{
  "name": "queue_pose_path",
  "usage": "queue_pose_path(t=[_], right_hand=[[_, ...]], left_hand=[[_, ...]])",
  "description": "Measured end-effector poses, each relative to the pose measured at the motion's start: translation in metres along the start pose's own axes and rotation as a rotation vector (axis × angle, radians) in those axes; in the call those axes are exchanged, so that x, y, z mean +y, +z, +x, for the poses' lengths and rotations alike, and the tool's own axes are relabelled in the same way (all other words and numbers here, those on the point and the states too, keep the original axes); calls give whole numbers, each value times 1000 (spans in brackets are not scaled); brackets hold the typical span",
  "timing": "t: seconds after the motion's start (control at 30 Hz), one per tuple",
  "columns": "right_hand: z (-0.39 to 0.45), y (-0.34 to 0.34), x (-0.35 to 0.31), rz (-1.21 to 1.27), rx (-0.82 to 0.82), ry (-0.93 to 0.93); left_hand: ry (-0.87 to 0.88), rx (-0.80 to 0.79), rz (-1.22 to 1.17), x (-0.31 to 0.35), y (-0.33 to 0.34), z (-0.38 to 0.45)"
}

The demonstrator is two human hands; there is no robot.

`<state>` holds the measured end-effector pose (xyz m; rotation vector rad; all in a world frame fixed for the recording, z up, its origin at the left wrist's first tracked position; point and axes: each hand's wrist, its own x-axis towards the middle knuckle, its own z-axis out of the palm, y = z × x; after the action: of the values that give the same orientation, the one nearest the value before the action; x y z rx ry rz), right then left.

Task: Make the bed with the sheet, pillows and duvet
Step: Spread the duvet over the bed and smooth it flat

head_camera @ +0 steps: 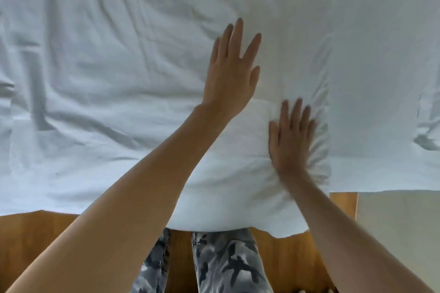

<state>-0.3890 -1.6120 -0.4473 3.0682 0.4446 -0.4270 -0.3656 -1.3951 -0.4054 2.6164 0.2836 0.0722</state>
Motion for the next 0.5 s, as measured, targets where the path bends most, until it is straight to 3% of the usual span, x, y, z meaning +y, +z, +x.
queue_pose_path(t=[0.17,0.37,0.43,0.5], right_hand=[[-58,7,16,105,69,75],[-68,-22,44,376,449,405],[-49,-40,57,488,335,475],[-39,-44,71,593,72,494]], left_hand=[[200,-217,158,51,68,-26],[472,-385,103,88,99,-94],[553,-438,69,93,99,-105],[630,-474,64,92,95,-107]])
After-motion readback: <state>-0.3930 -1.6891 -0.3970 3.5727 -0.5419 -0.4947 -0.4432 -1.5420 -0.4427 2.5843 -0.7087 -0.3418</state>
